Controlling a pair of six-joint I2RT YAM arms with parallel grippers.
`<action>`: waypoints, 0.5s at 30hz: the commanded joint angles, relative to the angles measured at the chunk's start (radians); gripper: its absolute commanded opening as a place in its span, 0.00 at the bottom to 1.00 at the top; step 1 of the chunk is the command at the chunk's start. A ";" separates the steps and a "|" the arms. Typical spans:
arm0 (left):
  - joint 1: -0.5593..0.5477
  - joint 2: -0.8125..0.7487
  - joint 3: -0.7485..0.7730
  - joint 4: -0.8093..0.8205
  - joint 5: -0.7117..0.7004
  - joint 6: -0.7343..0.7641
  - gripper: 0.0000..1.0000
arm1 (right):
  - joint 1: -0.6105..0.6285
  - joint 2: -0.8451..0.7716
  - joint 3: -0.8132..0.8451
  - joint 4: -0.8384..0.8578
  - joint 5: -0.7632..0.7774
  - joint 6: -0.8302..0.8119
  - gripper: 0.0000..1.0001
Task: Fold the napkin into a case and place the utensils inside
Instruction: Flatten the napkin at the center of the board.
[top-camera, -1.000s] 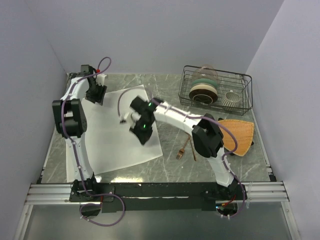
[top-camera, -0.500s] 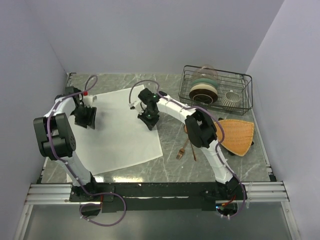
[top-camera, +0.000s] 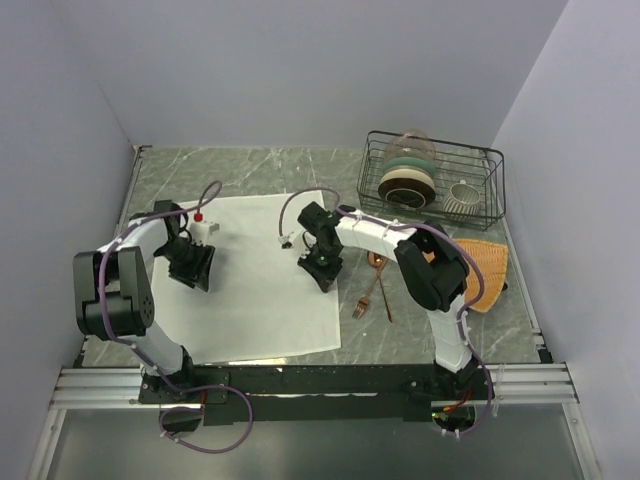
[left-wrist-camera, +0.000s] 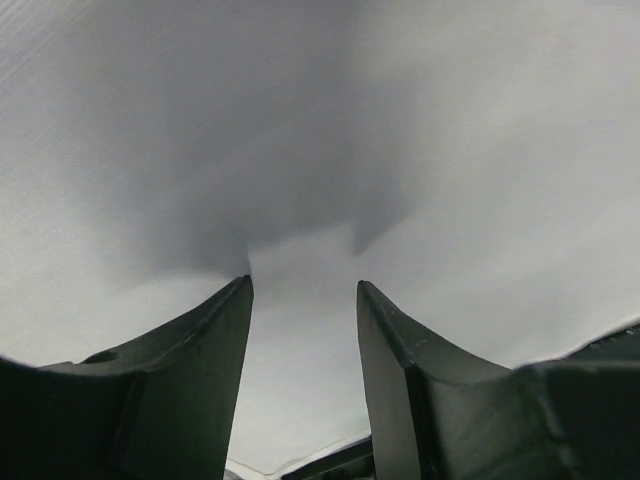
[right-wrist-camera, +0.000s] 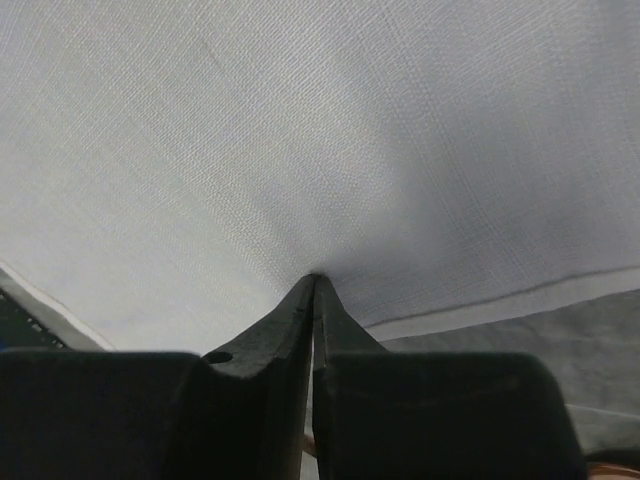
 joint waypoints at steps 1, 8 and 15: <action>0.020 -0.104 0.087 -0.023 0.138 0.009 0.54 | -0.042 -0.068 0.135 -0.061 -0.090 0.047 0.14; 0.183 -0.149 0.389 0.138 0.298 -0.097 0.72 | -0.200 -0.031 0.515 0.032 -0.040 0.218 0.53; 0.193 -0.200 0.333 0.610 0.195 -0.278 0.85 | -0.266 0.009 0.566 0.393 0.179 0.457 0.81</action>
